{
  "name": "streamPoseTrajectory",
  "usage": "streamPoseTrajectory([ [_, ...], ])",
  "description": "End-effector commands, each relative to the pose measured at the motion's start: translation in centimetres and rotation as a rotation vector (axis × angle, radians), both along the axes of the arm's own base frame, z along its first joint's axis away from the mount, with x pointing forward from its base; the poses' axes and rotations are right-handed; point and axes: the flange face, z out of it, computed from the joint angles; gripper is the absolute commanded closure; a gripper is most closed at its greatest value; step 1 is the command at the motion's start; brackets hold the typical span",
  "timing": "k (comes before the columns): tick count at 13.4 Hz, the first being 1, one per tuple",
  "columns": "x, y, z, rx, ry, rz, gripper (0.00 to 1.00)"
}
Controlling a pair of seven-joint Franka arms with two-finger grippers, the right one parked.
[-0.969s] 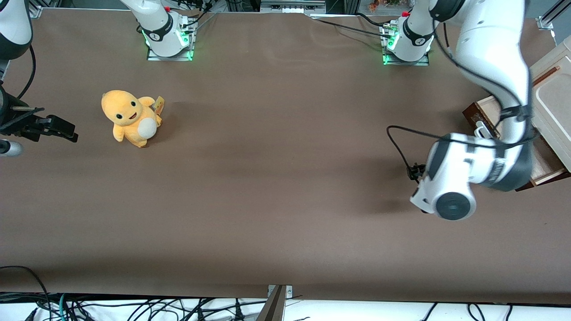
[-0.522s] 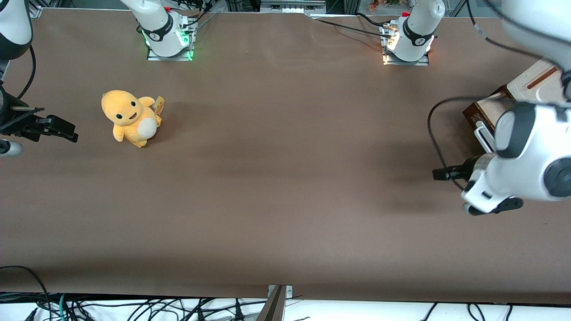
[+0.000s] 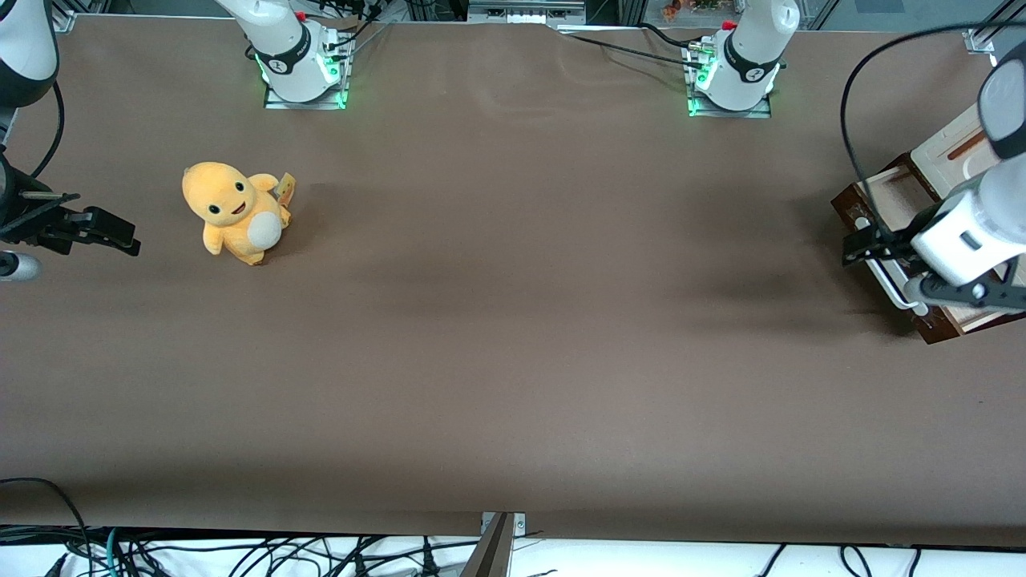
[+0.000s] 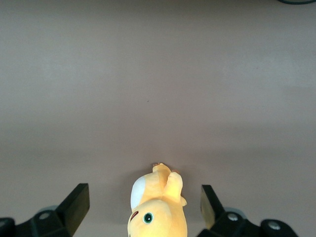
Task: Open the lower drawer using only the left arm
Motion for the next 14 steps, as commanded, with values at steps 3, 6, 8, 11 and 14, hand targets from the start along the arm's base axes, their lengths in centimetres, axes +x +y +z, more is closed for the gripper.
streamPoseTrajectory([
  [3,-3.8,-0.7,3.2,-0.025,-0.048,-0.037,0.0],
  [6,-4.6,-2.0,4.5,-0.032,-0.063,-0.057,0.0],
  [8,-5.2,-1.9,4.6,-0.018,-0.028,-0.064,0.0],
  [11,-5.8,-1.7,4.6,-0.018,-0.003,-0.069,0.0],
  [14,-5.9,-1.7,4.5,-0.018,0.0,-0.069,0.0],
])
